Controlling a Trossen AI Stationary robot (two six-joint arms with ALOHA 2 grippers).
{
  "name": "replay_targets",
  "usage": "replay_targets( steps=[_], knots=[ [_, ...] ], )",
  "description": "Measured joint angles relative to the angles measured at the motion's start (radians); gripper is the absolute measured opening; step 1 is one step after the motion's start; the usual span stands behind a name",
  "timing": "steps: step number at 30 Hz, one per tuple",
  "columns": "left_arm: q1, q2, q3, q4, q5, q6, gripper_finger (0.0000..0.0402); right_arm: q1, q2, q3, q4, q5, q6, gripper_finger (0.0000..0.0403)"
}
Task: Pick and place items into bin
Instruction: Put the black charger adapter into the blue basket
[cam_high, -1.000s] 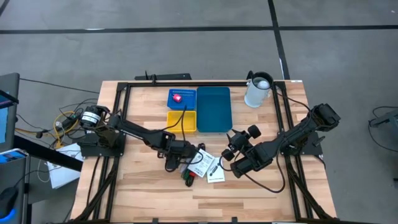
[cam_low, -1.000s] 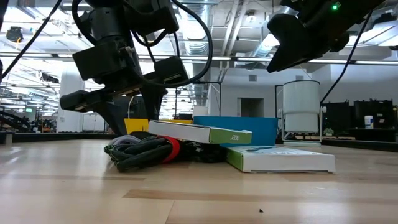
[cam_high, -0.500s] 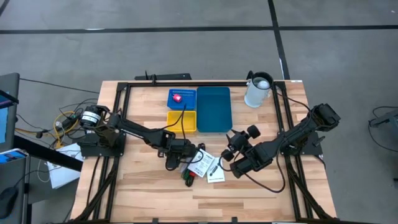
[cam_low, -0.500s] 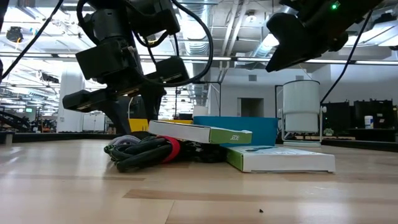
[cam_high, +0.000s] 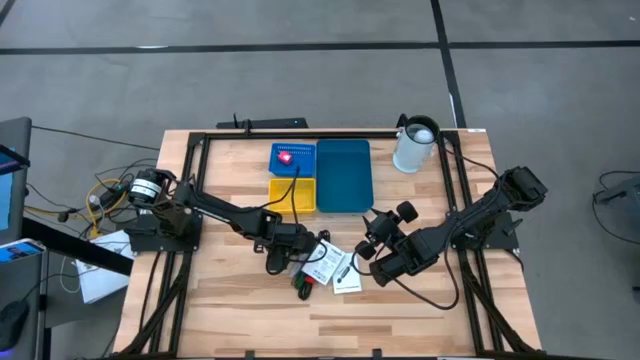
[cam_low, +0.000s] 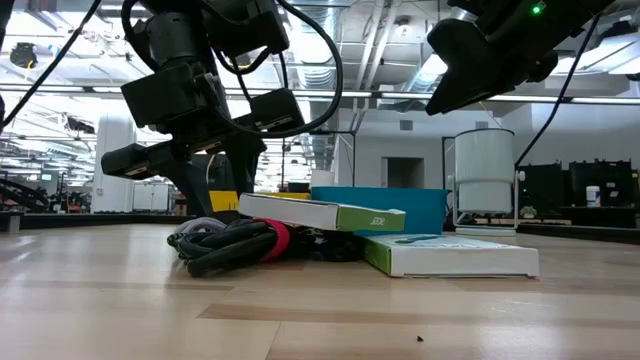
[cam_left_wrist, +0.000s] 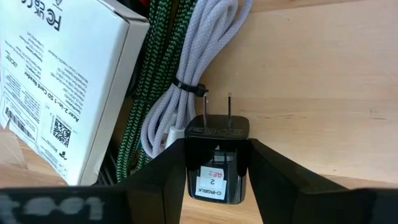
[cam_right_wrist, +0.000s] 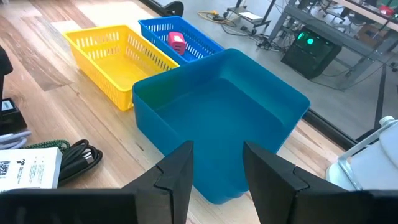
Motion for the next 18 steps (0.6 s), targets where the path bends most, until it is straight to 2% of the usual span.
replay_targets(
  steps=[14, 18],
  knots=[
    [-0.051, 0.000, 0.000, -0.037, -0.138, -0.042, 0.0135, 0.000, 0.000, 0.000, 0.000, 0.000, -0.001, 0.0134],
    [-0.068, 0.000, 0.019, -0.098, -0.171, -0.054, 0.0135, 0.000, 0.000, 0.000, 0.000, 0.000, -0.001, 0.0134]
  ],
)
